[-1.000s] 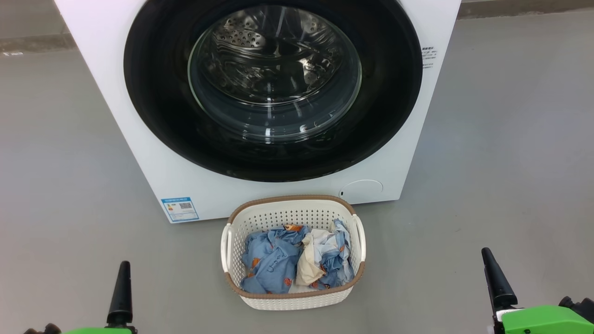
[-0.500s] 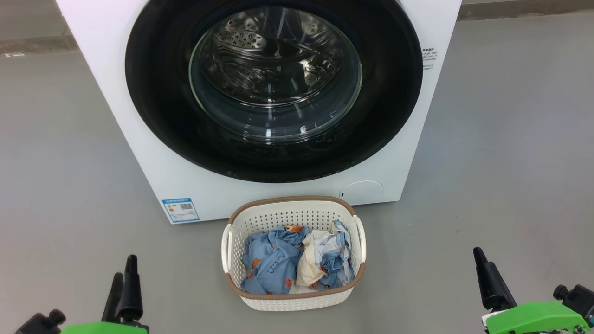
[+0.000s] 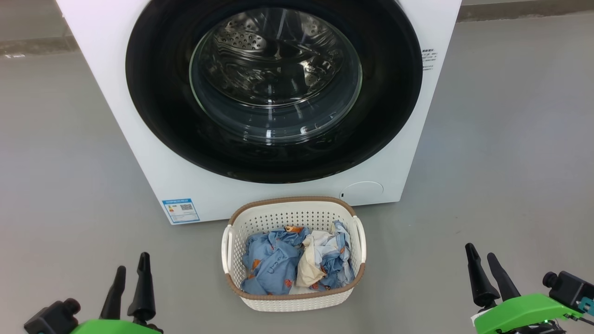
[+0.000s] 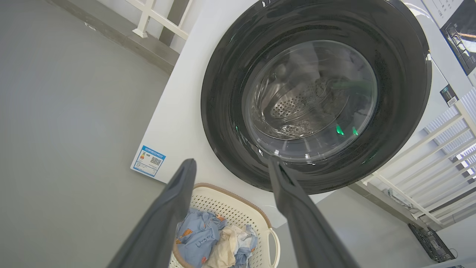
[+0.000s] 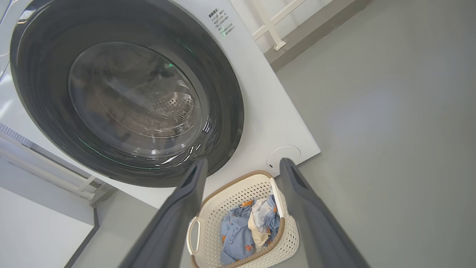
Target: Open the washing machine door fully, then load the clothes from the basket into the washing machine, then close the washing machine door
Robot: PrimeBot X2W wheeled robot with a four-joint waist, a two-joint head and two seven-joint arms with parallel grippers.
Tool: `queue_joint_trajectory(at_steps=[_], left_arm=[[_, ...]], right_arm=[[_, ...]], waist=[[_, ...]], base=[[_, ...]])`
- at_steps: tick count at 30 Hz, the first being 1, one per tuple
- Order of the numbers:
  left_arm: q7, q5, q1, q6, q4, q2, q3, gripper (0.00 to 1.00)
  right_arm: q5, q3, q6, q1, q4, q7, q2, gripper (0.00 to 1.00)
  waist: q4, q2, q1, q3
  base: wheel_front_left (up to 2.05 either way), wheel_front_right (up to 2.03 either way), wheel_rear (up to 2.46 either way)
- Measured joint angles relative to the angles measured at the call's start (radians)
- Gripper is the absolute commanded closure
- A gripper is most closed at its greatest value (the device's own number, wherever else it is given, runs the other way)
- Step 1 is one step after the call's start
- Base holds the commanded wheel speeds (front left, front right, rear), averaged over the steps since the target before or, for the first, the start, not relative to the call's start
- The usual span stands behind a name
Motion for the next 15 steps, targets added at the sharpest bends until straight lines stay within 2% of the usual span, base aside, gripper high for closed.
queue_joint_trajectory(at_steps=[15], left_arm=[[-0.045,0.202,0.0,0.01,0.002,0.012,-0.035,0.0]], right_arm=[[-0.213,0.0,0.0,-0.018,0.014,-0.04,0.002,0.0]], waist=[[0.002,0.0,0.0,0.0]], base=[[0.0,0.0,0.0]])
